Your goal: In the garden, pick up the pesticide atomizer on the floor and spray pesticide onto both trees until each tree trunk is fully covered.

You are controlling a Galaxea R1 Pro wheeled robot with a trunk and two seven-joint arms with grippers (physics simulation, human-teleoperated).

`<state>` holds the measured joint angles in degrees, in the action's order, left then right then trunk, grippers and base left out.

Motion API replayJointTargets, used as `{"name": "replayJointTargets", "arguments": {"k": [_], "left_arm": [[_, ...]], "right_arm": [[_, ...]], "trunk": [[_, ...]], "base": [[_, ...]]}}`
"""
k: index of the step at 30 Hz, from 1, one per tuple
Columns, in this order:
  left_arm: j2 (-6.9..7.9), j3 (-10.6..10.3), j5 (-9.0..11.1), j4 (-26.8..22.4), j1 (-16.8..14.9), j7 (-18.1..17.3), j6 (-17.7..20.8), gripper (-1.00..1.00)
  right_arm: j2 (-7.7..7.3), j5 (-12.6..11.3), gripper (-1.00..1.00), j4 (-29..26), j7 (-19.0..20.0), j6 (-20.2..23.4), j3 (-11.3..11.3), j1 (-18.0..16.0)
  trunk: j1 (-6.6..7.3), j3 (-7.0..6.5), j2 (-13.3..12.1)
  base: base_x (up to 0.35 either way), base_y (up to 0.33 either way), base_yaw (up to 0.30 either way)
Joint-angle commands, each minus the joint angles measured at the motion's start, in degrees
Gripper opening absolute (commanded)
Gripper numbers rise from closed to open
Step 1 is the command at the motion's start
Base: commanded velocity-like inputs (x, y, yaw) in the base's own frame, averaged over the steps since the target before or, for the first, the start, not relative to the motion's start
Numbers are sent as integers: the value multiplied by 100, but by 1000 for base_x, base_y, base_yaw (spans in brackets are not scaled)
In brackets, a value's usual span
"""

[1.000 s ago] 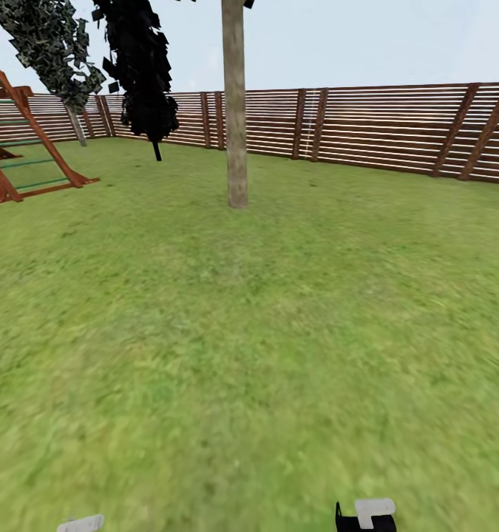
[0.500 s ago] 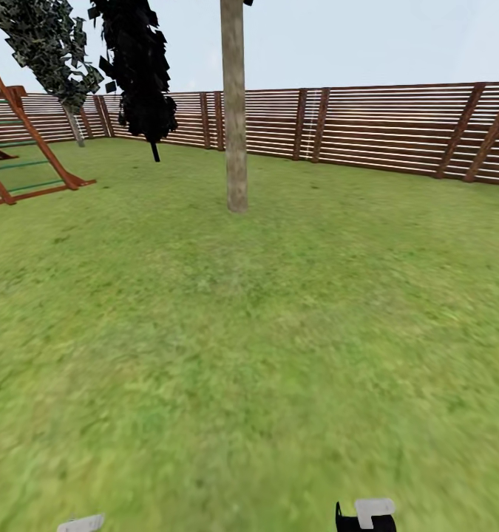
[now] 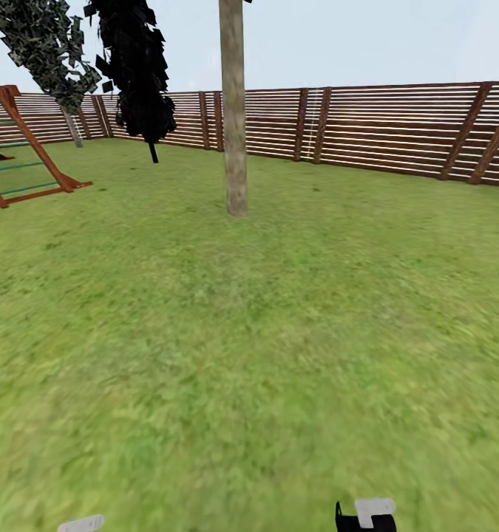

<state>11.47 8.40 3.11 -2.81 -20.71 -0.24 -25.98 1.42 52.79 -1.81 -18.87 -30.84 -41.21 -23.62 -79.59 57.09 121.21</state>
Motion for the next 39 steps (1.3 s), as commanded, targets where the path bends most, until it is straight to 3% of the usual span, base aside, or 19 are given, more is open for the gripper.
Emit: {"name": "replayJointTargets", "arguments": {"k": [1,26,39], "left_arm": [[-2,-5,32,4,-4,-2,-17,-100],[-14,-6,32,0,-4,-2,-21,-100],[-22,-5,32,2,-4,-2,-21,-100]], "right_arm": [[0,64,100,7,-33,-7,-33,-2],[-2,108,100,14,-11,-10,-9,-2],[-2,108,100,15,-11,-12,-9,-2]], "trunk": [[-3,5,2],[-3,3,2],[-3,-69,2]], "base": [[338,0,0],[338,0,0],[338,0,0]]}}
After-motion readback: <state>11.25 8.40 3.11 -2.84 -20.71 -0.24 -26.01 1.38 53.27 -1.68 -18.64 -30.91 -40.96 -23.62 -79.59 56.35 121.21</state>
